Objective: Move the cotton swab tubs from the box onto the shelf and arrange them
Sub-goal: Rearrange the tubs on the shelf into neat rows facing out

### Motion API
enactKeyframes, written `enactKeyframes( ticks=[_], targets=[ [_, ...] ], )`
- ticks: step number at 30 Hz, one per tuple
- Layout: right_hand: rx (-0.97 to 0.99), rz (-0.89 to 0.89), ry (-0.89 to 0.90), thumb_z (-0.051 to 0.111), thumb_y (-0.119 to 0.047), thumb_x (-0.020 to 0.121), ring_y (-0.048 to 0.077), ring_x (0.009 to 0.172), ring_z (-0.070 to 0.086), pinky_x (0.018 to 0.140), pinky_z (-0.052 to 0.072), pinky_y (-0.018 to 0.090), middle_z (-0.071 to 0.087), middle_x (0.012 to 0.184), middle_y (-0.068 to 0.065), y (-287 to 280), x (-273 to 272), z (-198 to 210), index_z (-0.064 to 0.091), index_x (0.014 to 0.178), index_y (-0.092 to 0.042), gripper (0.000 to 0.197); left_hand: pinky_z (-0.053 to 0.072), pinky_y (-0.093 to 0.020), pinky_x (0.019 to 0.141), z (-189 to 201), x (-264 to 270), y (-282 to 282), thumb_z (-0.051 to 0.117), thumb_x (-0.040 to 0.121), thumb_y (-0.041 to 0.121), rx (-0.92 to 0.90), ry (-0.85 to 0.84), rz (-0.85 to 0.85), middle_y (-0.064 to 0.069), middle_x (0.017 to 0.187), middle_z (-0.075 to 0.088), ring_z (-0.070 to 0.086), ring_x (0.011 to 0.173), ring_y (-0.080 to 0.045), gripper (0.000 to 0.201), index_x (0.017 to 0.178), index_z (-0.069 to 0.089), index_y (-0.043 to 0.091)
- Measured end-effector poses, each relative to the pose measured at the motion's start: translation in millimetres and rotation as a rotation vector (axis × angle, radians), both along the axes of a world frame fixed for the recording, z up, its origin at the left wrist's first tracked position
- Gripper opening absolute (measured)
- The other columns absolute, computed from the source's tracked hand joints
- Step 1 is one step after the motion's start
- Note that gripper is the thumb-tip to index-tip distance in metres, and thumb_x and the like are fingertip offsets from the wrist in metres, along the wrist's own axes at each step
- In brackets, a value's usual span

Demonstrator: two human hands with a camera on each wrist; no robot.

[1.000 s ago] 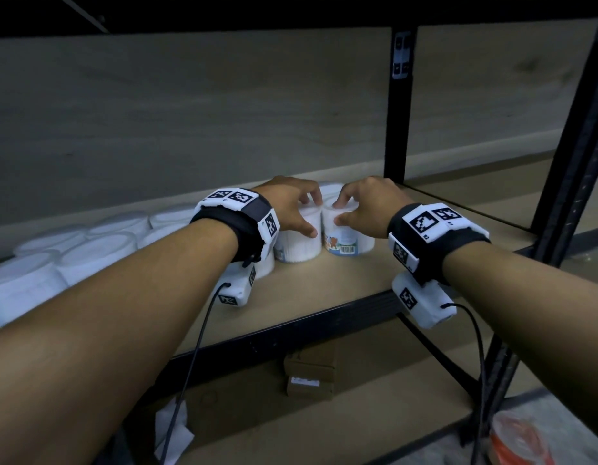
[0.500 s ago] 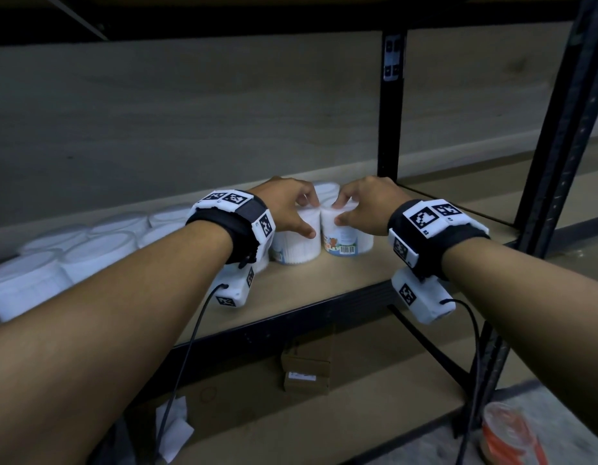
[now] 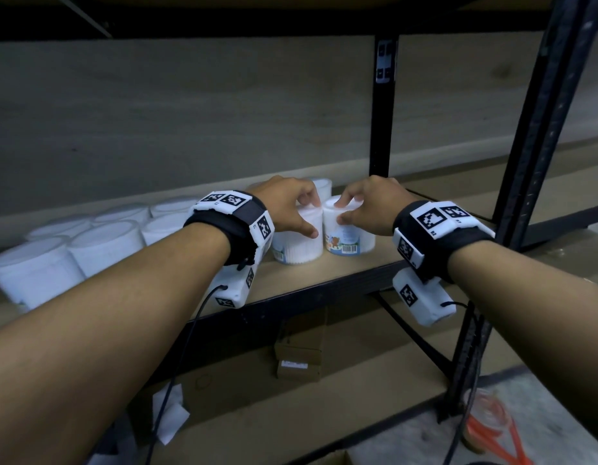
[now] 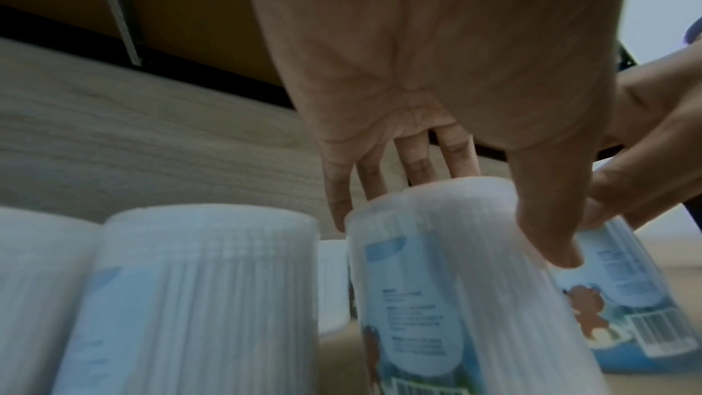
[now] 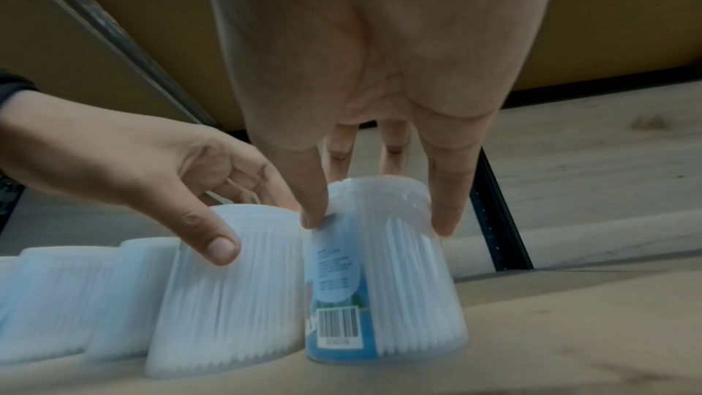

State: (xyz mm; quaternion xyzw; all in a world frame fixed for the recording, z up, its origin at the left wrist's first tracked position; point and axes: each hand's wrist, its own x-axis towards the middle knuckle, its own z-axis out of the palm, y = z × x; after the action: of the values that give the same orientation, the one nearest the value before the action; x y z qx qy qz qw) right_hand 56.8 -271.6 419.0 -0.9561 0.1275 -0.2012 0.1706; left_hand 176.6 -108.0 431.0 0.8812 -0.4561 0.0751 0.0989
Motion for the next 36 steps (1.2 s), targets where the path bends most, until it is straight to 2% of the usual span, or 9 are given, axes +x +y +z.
enactKeyframes(
  ticks=[6, 13, 20, 26, 29, 32, 34, 36],
  targets=[
    [0.0, 0.001, 0.004, 0.074, -0.038, 0.082, 0.017, 0.118, 0.054, 0.087, 0.037, 0.023, 0.062, 0.125, -0.002, 3.0, -15.1, 1.5, 0.072, 0.11, -0.03, 0.03, 0.05, -0.036, 0.094, 1.2, -20.1, 8.0, 0.082, 0.065, 0.053, -0.013, 0.009, -0.033, 0.01, 0.114, 0.066, 0.06, 0.107, -0.012, 0.05, 0.107, 0.064, 0.034],
    [0.001, 0.018, 0.012, 0.074, -0.04, 0.081, 0.017, 0.121, 0.052, 0.088, 0.036, 0.023, 0.061, 0.127, -0.003, 3.3, -28.0, 2.5, 0.071, 0.108, -0.031, 0.029, 0.051, -0.039, 0.092, 0.7, -36.3, 12.6, 0.077, 0.06, 0.062, -0.01, 0.017, -0.027, 0.013, 0.112, 0.065, 0.058, 0.108, -0.013, 0.053, 0.106, 0.062, 0.039],
    [0.001, 0.034, 0.018, 0.075, -0.044, 0.08, 0.015, 0.114, 0.056, 0.084, 0.038, 0.024, 0.062, 0.125, -0.005, 3.2, -37.9, 3.4, 0.071, 0.108, -0.031, 0.031, 0.052, -0.038, 0.091, 2.5, -44.3, 15.1, 0.077, 0.061, 0.063, 0.004, 0.025, -0.027, 0.012, 0.114, 0.066, 0.06, 0.107, -0.013, 0.054, 0.107, 0.063, 0.038],
    [0.015, 0.043, 0.004, 0.077, -0.048, 0.076, 0.014, 0.112, 0.056, 0.084, 0.038, 0.024, 0.066, 0.116, -0.004, 1.4, -35.5, 2.8, 0.073, 0.101, -0.032, 0.029, 0.044, -0.034, 0.099, 13.8, -49.7, 22.7, 0.072, 0.074, 0.058, 0.111, 0.111, -0.007, 0.013, 0.134, 0.054, 0.052, 0.116, -0.012, 0.057, 0.126, 0.055, 0.042],
    [0.016, 0.048, 0.024, 0.077, -0.047, 0.076, 0.016, 0.117, 0.053, 0.089, 0.04, 0.026, 0.065, 0.115, -0.003, -0.3, -34.4, 3.8, 0.073, 0.1, -0.035, 0.027, 0.042, -0.038, 0.107, 14.5, -48.6, 24.6, 0.066, 0.066, 0.058, 0.116, 0.15, 0.01, 0.01, 0.138, 0.052, 0.05, 0.125, -0.013, 0.057, 0.121, 0.054, 0.051],
    [0.022, 0.063, 0.043, 0.076, -0.046, 0.077, 0.017, 0.118, 0.052, 0.092, 0.04, 0.028, 0.064, 0.117, -0.003, -2.2, -34.1, 5.3, 0.071, 0.098, -0.037, 0.023, 0.043, -0.04, 0.106, 15.5, -48.8, 25.2, 0.065, 0.059, 0.064, 0.111, 0.174, 0.022, 0.008, 0.135, 0.055, 0.051, 0.126, -0.012, 0.06, 0.117, 0.056, 0.053],
    [0.015, 0.071, 0.06, 0.075, -0.043, 0.08, 0.017, 0.118, 0.052, 0.092, 0.039, 0.028, 0.063, 0.12, -0.003, -2.5, -33.4, 4.9, 0.069, 0.098, -0.037, 0.02, 0.043, -0.038, 0.106, 20.4, -51.9, 26.4, 0.071, 0.068, 0.058, 0.117, 0.178, 0.03, 0.006, 0.134, 0.056, 0.052, 0.125, -0.013, 0.055, 0.12, 0.058, 0.05],
    [-0.005, 0.081, 0.066, 0.073, -0.041, 0.081, 0.016, 0.116, 0.053, 0.089, 0.039, 0.028, 0.062, 0.121, -0.004, -2.3, -32.7, 4.4, 0.067, 0.099, -0.035, 0.019, 0.041, -0.032, 0.103, 23.8, -52.3, 27.3, 0.074, 0.076, 0.051, 0.119, 0.168, 0.037, 0.005, 0.132, 0.056, 0.051, 0.124, -0.014, 0.051, 0.124, 0.057, 0.046]
  ],
)
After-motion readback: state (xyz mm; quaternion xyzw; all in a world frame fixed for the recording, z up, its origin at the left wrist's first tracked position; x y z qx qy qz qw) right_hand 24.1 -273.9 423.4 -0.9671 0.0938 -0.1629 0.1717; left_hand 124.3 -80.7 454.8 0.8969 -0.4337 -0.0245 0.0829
